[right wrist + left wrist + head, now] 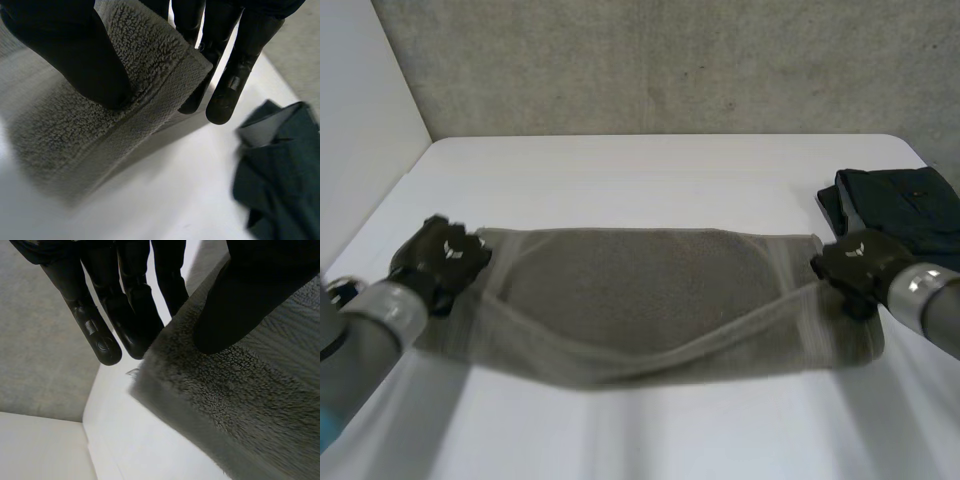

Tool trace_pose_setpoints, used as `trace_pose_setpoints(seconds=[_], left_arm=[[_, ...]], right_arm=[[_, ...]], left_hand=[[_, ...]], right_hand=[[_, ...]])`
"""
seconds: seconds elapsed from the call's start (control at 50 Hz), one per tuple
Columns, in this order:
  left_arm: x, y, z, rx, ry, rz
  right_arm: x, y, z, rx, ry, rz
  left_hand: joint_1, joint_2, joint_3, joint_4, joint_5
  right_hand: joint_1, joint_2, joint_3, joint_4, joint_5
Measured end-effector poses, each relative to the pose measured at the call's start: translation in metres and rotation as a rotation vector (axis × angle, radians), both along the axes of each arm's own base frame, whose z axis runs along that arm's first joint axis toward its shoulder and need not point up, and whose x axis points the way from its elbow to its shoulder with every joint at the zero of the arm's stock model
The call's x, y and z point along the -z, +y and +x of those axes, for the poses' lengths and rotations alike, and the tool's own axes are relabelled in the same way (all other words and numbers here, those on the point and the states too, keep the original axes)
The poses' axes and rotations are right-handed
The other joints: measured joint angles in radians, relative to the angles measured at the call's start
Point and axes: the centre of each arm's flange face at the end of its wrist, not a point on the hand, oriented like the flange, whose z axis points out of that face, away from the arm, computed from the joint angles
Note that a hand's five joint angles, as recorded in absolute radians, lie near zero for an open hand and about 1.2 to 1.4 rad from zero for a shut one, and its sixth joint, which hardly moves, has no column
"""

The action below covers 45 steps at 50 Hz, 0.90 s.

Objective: Fold the laundry.

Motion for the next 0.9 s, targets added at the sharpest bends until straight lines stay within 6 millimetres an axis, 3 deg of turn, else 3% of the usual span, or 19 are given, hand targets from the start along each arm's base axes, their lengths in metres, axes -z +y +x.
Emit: trace_pose_setpoints(seconds=[0.1, 0.26, 0.4, 0.44, 0.46, 0.48, 0.5, 0.52, 0.54, 0.72, 0.78, 0.84, 0.9], left_arm=[[0.014, -0.053, -0.014, -0.047, 0.05, -0.056], [0.036, -0.122, -0.038, -0.132, 0.075, -0.136], [0.055, -0.158, -0.053, -0.156, 0.076, -0.188], [0.058, -0.16, -0.056, -0.154, 0.076, -0.191], [0.063, -0.163, -0.06, -0.145, 0.076, -0.194], [0.064, -0.163, -0.061, -0.142, 0.077, -0.195], [0.066, -0.163, -0.064, -0.135, 0.078, -0.195], [0.068, -0.162, -0.067, -0.128, 0.078, -0.193], [0.068, -0.161, -0.068, -0.125, 0.079, -0.192], [0.059, -0.136, -0.079, -0.092, 0.102, -0.16], [0.045, -0.12, -0.074, -0.099, 0.149, -0.131], [0.034, -0.106, -0.069, -0.112, 0.206, -0.101], [0.022, -0.086, -0.061, -0.136, 0.303, -0.055]], right_arm=[[0.008, -0.033, 0.02, 0.044, 0.029, -0.11], [0.02, -0.086, 0.045, 0.088, 0.017, -0.26], [0.032, -0.123, 0.056, 0.146, 0.017, -0.339], [0.034, -0.126, 0.057, 0.156, 0.02, -0.343], [0.037, -0.13, 0.057, 0.177, 0.029, -0.344], [0.037, -0.13, 0.057, 0.183, 0.031, -0.342], [0.038, -0.131, 0.057, 0.193, 0.037, -0.336], [0.038, -0.13, 0.057, 0.201, 0.04, -0.327], [0.038, -0.13, 0.056, 0.204, 0.041, -0.324], [0.003, -0.101, 0.05, 0.216, -0.036, -0.259], [-0.01, -0.077, 0.045, 0.176, -0.08, -0.213], [-0.008, -0.06, 0.039, 0.146, -0.093, -0.155], [0.006, -0.039, 0.027, 0.125, -0.096, -0.061]], left_hand=[[0.0, 0.0, 0.0, 0.0, 0.0], [0.0, 0.001, 0.0, 0.0, 0.0], [-0.045, -0.049, -0.05, -0.035, -0.033], [-0.263, -0.249, -0.228, -0.23, -0.225], [-0.533, -0.463, -0.457, -0.463, -0.456], [-0.533, -0.463, -0.457, -0.463, -0.456], [-0.863, -0.818, -0.807, -0.824, -0.79], [-0.863, -0.818, -0.807, -0.824, -0.79], [-0.947, -0.955, -0.947, -0.963, -0.908], [-0.954, -0.992, -0.981, -0.997, -0.926], [-0.954, -0.992, -0.981, -0.997, -0.926], [-0.954, -0.992, -0.981, -0.997, -0.926], [-0.954, -0.992, -0.981, -0.997, -0.926]], right_hand=[[0.0, 0.0, 0.0, 0.0, 0.0], [0.0, 0.0, 0.0, 0.0, 0.0], [-0.025, -0.032, -0.033, -0.024, -0.022], [-0.195, -0.202, -0.205, -0.21, -0.187], [-0.435, -0.453, -0.45, -0.452, -0.421], [-0.571, -0.596, -0.591, -0.591, -0.559], [-0.571, -0.596, -0.591, -0.591, -0.559], [-0.78, -0.92, -0.923, -0.923, -0.884], [-0.784, -0.924, -0.934, -0.933, -0.894], [-0.789, -0.945, -0.968, -0.952, -0.953], [-0.789, -0.945, -0.968, -0.952, -0.954], [-0.789, -0.945, -0.968, -0.952, -0.953], [-0.789, -0.945, -0.968, -0.952, -0.954]])
